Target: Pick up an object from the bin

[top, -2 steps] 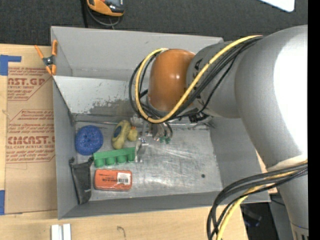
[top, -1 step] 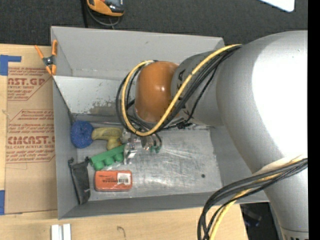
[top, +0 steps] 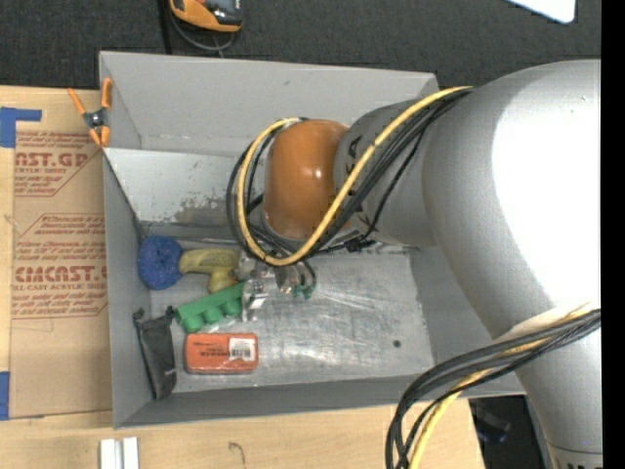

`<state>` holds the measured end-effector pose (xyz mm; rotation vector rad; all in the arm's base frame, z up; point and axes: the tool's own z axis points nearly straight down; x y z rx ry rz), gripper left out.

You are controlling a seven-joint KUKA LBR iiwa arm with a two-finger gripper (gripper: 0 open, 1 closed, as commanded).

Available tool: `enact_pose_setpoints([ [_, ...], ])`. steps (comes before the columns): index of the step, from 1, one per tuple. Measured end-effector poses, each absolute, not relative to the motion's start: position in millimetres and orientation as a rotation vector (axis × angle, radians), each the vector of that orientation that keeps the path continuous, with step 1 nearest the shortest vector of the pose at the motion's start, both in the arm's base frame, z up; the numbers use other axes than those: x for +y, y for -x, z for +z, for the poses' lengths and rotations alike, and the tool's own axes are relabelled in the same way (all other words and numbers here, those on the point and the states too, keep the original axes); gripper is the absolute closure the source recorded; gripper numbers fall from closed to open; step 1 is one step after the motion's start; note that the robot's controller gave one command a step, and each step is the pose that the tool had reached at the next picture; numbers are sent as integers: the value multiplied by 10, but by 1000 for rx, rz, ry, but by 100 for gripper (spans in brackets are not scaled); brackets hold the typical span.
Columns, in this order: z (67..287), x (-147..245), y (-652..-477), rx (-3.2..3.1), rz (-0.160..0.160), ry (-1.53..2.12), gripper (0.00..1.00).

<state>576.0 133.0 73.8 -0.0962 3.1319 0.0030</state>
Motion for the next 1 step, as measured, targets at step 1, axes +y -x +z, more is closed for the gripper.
enact_pose_setpoints([
  [1, 2293, 1322, -5613, 3132, 1, 151, 100],
])
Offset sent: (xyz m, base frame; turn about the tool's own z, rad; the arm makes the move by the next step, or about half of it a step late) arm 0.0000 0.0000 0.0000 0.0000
